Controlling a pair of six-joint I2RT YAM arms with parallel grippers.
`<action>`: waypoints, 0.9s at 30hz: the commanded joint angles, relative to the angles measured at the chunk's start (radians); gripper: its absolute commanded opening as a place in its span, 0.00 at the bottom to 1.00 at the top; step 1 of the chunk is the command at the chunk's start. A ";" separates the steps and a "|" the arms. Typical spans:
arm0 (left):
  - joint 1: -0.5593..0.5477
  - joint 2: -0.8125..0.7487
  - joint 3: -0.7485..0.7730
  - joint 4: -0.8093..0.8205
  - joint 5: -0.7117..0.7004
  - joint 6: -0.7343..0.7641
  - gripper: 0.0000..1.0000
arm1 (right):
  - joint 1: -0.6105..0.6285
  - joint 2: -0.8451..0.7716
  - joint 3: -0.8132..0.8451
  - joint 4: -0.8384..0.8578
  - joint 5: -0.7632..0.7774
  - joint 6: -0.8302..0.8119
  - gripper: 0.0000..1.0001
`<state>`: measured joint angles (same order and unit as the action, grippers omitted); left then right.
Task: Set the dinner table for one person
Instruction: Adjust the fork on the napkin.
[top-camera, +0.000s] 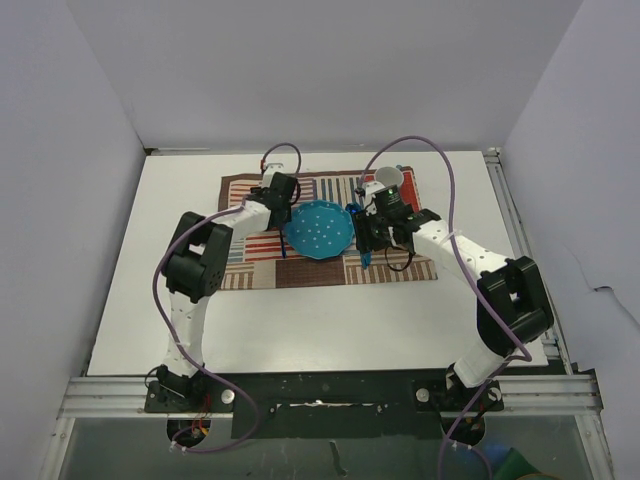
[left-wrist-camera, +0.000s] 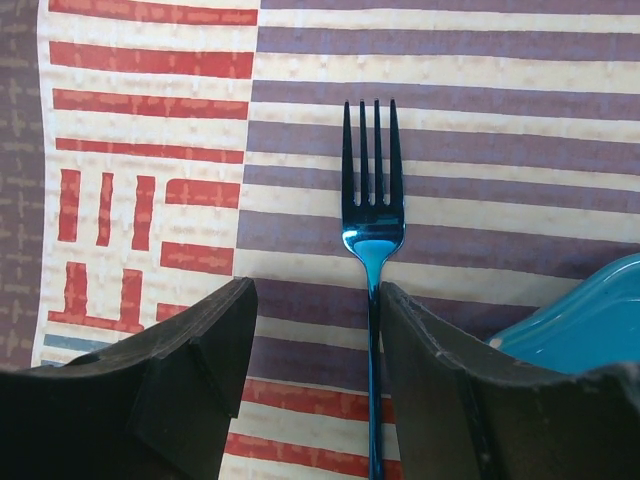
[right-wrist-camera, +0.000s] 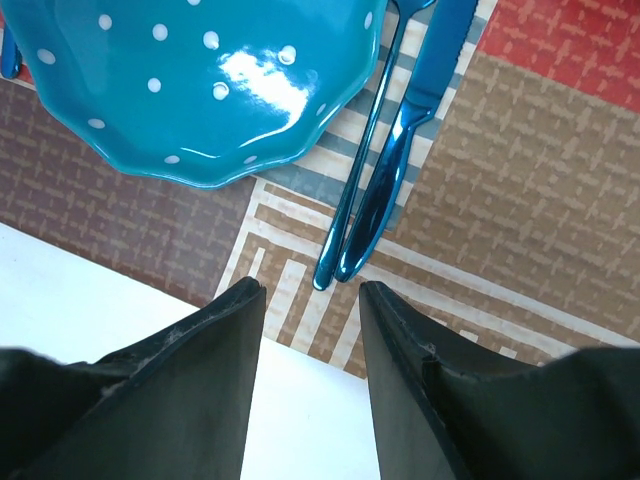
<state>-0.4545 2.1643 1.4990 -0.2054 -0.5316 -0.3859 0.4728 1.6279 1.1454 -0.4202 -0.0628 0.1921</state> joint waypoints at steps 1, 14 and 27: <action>0.007 -0.013 -0.026 -0.027 -0.041 -0.011 0.53 | 0.007 -0.035 -0.003 0.034 0.015 0.012 0.44; 0.007 -0.069 -0.106 -0.027 -0.052 -0.021 0.53 | 0.007 -0.039 0.010 0.022 0.025 0.016 0.44; 0.002 -0.126 -0.123 -0.042 -0.028 -0.028 0.52 | 0.008 -0.040 0.014 0.022 0.010 0.021 0.44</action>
<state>-0.4564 2.0945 1.3842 -0.1799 -0.5674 -0.4145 0.4732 1.6279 1.1400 -0.4210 -0.0536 0.2062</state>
